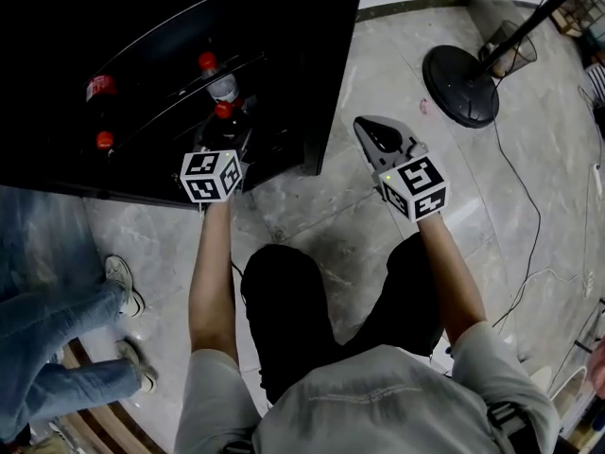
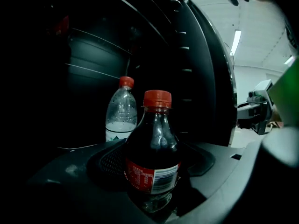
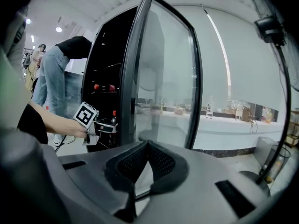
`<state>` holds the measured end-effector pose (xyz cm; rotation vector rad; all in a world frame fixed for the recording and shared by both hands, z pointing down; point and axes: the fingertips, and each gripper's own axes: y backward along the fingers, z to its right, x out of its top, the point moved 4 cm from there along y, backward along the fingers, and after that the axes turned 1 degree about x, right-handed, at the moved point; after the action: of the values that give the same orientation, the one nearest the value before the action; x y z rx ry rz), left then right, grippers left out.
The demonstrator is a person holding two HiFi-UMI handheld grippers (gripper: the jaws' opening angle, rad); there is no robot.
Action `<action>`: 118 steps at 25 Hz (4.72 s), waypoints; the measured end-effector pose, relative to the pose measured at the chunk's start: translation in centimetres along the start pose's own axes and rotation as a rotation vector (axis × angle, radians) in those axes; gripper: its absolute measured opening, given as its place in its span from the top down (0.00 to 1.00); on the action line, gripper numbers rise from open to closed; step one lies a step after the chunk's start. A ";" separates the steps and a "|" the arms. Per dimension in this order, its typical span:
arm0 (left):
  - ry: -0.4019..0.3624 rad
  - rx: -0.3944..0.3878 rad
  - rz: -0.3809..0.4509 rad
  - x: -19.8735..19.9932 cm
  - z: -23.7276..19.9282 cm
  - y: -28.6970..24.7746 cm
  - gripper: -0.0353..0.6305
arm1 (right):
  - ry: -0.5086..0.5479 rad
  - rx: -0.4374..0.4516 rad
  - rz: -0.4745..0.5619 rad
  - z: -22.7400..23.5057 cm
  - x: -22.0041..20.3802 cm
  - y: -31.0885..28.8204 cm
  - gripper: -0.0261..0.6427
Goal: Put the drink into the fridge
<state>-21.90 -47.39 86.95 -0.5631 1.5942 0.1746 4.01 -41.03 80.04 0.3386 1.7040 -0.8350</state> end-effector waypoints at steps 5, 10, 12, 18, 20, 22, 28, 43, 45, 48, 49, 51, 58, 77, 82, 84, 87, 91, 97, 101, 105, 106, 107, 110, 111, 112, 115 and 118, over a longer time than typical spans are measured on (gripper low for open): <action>-0.029 -0.010 -0.018 -0.8 0.1 -3.5 0.49 | -0.007 -0.004 -0.007 0.1 -0.4 -0.7 0.96; -0.023 -0.008 -0.008 -1.9 -0.2 -4.9 0.49 | -0.009 0.002 -0.023 0.4 -1.1 -0.9 0.96; -0.017 -0.006 0.012 -1.9 -0.2 -5.0 0.49 | -0.008 0.001 -0.029 0.7 -1.4 -0.7 0.96; 0.008 0.023 0.033 -2.1 0.0 -4.9 0.48 | -0.006 0.003 -0.024 0.9 -1.5 -0.3 0.96; 0.010 0.036 0.013 -2.3 0.1 -4.8 0.48 | -0.003 0.009 -0.019 0.9 -1.4 -0.1 0.96; 0.012 0.052 -0.012 -2.6 0.1 -4.7 0.48 | -0.001 0.011 -0.013 1.0 -1.3 0.2 0.96; 0.052 0.097 -0.034 -3.4 0.0 -2.2 0.48 | 0.010 0.021 0.010 1.1 -0.6 1.5 0.96; -0.102 0.188 -0.059 2.1 1.6 12.1 0.69 | 0.093 0.063 0.140 0.1 5.7 4.4 0.96; -0.121 0.219 -0.049 3.2 2.0 14.0 0.78 | 0.099 0.065 0.161 0.0 6.7 4.5 0.96; -0.135 0.252 -0.023 4.8 2.5 16.9 0.90 | 0.118 0.067 0.182 -0.5 8.1 4.6 0.96; -0.129 0.261 -0.007 5.4 2.5 17.8 0.92 | 0.128 0.068 0.189 -0.8 8.6 4.5 0.96; -0.106 0.277 0.028 6.4 2.3 19.4 0.93 | 0.143 0.068 0.203 -1.3 9.3 4.4 0.96; -0.154 0.292 0.055 8.0 1.6 21.8 0.93 | 0.158 0.064 0.214 -2.5 9.9 2.3 0.96; -0.100 0.317 -0.002 32.0 7.7 30.7 0.93 | 0.177 0.024 0.138 0.4 33.9 16.4 0.96; -0.119 0.332 0.021 42.2 10.7 34.3 0.93 | 0.176 0.010 0.155 1.4 43.1 22.7 0.96; -0.128 0.339 0.031 45.6 12.2 35.7 0.93 | 0.174 0.009 0.167 1.6 46.2 25.3 0.96; -0.127 0.348 0.049 49.6 14.9 37.6 0.93 | 0.180 0.017 0.174 1.7 49.7 29.0 0.96; -0.139 0.365 0.081 54.1 18.3 40.0 0.93 | 0.211 0.039 0.199 1.0 53.4 32.7 0.96; -0.163 0.399 0.112 58.2 21.4 44.2 0.93 | 0.213 0.055 0.235 -1.0 56.1 37.5 0.96; -0.176 0.399 0.137 60.1 22.0 46.9 0.93 | 0.213 0.038 0.244 -2.0 57.2 39.7 0.96; -0.219 0.401 0.127 60.5 22.2 49.7 0.93 | 0.216 0.005 0.239 -3.7 57.4 41.2 0.96; -0.239 0.403 0.121 60.5 22.1 50.4 0.93 | 0.218 -0.005 0.241 -4.3 57.5 41.5 0.96; -0.254 0.403 0.120 60.5 22.0 51.2 0.93 | 0.219 -0.017 0.244 -5.0 57.6 41.8 0.96; -0.265 0.396 0.123 60.4 21.7 53.6 0.93 | 0.224 -0.037 0.251 -7.6 58.4 42.6 0.96; -0.268 0.390 0.122 60.4 21.6 54.3 0.93 | 0.226 -0.040 0.254 -8.6 58.6 42.8 0.96; -0.272 0.383 0.121 60.3 21.6 54.9 0.93 | 0.229 -0.042 0.257 -9.6 58.9 43.0 0.96; -0.276 0.365 0.128 60.3 21.4 56.5 0.93 | 0.240 -0.038 0.268 -12.2 59.5 43.4 0.96; -0.273 0.351 0.142 60.5 21.4 58.0 0.93 | 0.259 -0.029 0.272 -14.4 60.1 43.5 0.96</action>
<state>-29.28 -3.00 13.07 -0.1456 1.3574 0.0710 1.80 -12.35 10.21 0.6659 1.8536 -0.5848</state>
